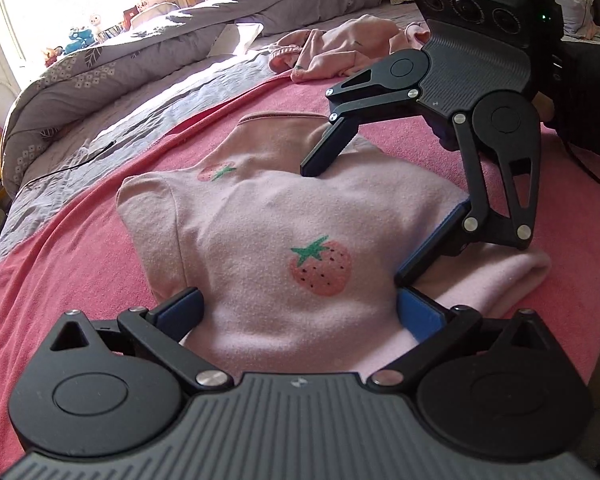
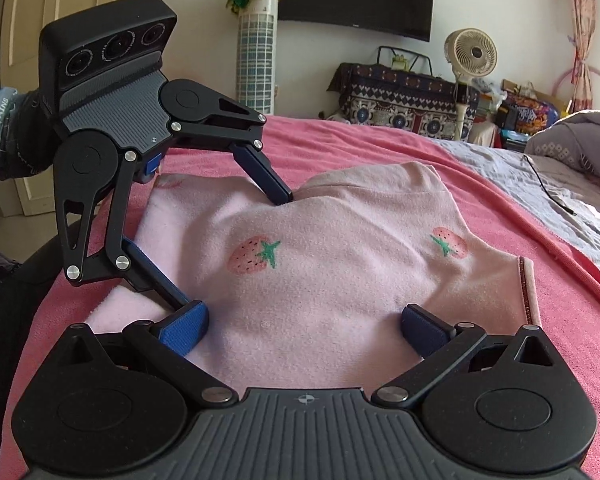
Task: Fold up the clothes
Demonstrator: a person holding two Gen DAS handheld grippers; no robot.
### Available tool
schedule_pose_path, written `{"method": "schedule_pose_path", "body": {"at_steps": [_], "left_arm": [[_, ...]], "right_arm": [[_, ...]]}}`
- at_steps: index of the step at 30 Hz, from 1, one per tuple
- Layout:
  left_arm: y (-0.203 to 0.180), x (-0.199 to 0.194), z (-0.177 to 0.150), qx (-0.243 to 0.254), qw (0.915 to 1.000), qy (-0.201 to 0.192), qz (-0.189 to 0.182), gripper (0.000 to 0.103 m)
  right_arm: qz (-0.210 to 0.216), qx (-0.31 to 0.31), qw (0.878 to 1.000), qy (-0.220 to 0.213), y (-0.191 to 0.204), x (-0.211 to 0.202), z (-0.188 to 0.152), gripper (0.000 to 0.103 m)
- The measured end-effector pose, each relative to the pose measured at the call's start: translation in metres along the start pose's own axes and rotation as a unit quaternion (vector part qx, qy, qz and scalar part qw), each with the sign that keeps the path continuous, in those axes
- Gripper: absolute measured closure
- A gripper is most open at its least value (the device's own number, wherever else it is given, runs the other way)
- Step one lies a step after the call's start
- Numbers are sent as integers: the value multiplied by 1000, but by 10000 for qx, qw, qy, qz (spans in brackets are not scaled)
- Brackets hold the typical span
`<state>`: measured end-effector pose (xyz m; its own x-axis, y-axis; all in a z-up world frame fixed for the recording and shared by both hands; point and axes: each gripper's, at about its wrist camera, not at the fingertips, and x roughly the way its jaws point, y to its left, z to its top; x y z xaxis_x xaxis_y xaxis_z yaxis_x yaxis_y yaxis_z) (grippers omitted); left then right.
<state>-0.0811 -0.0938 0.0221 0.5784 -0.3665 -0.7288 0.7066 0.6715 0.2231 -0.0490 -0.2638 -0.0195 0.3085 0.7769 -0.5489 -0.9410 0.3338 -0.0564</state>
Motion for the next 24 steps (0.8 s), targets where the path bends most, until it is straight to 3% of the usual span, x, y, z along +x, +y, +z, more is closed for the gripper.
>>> {"method": "schedule_pose_path", "body": {"at_steps": [5, 12, 14, 20, 22, 24], "left_arm": [[-1, 0, 0, 25, 10000, -6, 16, 0], [-1, -2, 4, 94, 9999, 125, -48, 0], [4, -7, 9, 242, 9989, 212, -334, 0], [32, -18, 13, 420, 9870, -201, -1541, 0], [30, 2, 5, 727, 9846, -121, -1588, 0], [26, 5, -12, 1098, 9809, -777, -1406, 0]], "right_arm": [[-216, -245, 9994, -87, 9, -2, -1, 0], [-189, -227, 9995, -80, 8, 0, 0, 0], [-120, -198, 9997, -59, 7, 0, 1, 0], [317, -194, 9990, 250, 12, -12, 6, 0], [390, -275, 9985, 254, 16, -16, 5, 0], [427, -204, 9988, 139, 15, -16, -1, 0]]}}
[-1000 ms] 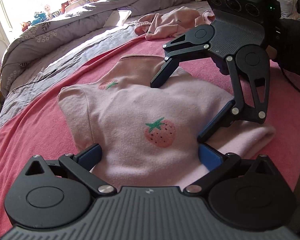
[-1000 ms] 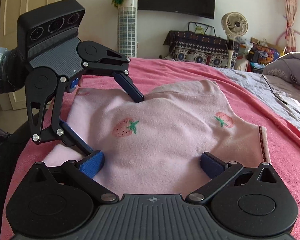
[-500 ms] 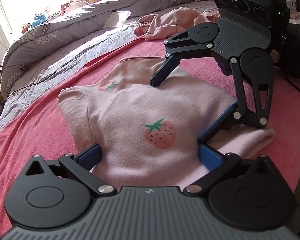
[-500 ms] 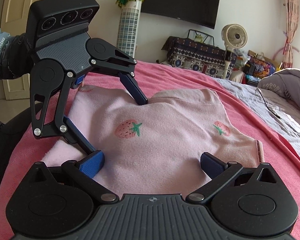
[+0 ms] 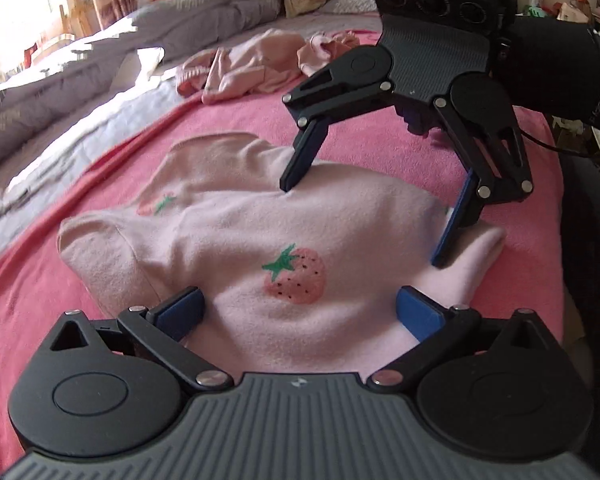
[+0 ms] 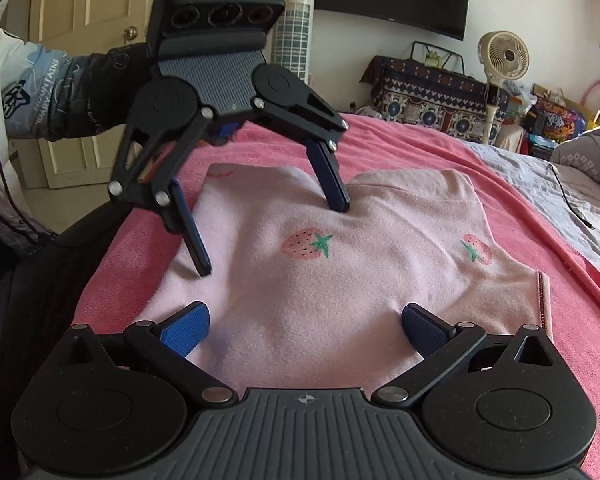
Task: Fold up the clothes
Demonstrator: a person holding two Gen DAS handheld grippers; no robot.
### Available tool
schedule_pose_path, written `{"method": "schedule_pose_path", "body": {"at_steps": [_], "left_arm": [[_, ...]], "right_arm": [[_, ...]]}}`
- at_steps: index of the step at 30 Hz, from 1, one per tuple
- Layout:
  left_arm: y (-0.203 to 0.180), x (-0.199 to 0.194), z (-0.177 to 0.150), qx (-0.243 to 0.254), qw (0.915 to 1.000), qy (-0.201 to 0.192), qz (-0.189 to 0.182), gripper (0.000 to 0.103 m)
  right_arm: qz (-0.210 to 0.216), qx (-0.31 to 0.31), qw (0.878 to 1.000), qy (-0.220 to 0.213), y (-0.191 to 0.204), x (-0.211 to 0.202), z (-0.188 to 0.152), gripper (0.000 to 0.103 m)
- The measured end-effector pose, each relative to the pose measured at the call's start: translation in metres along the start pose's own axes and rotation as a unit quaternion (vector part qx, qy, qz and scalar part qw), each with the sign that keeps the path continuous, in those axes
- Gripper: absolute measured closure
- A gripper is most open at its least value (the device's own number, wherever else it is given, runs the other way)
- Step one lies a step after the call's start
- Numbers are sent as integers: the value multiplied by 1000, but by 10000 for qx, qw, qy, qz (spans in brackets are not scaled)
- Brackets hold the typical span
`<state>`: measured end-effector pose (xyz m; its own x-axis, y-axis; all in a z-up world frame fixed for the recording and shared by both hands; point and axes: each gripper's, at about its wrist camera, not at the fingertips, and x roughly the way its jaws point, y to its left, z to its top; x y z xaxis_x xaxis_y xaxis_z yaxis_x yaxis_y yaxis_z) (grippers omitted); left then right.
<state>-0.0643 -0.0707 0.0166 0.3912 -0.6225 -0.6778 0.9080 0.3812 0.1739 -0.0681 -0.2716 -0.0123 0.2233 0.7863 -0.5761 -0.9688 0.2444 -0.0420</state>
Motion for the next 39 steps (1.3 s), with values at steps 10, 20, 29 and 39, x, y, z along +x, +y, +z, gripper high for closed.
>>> {"method": "schedule_pose_path", "body": {"at_steps": [10, 20, 29, 39], "left_arm": [[6, 2, -13, 130, 9974, -656, -272, 0], [3, 4, -15, 190, 9971, -712, -193, 0], [3, 5, -15, 190, 9971, -713, -193, 0], [-2, 2, -16, 275, 9968, -746, -94, 0]], "right_arm": [[-154, -40, 9998, -129, 6, 6, -6, 0], [-232, -93, 9996, -137, 15, 1, -10, 0], [-184, -42, 9997, -128, 10, -1, -9, 0], [-170, -27, 9998, -127, 10, -1, -10, 0]]}}
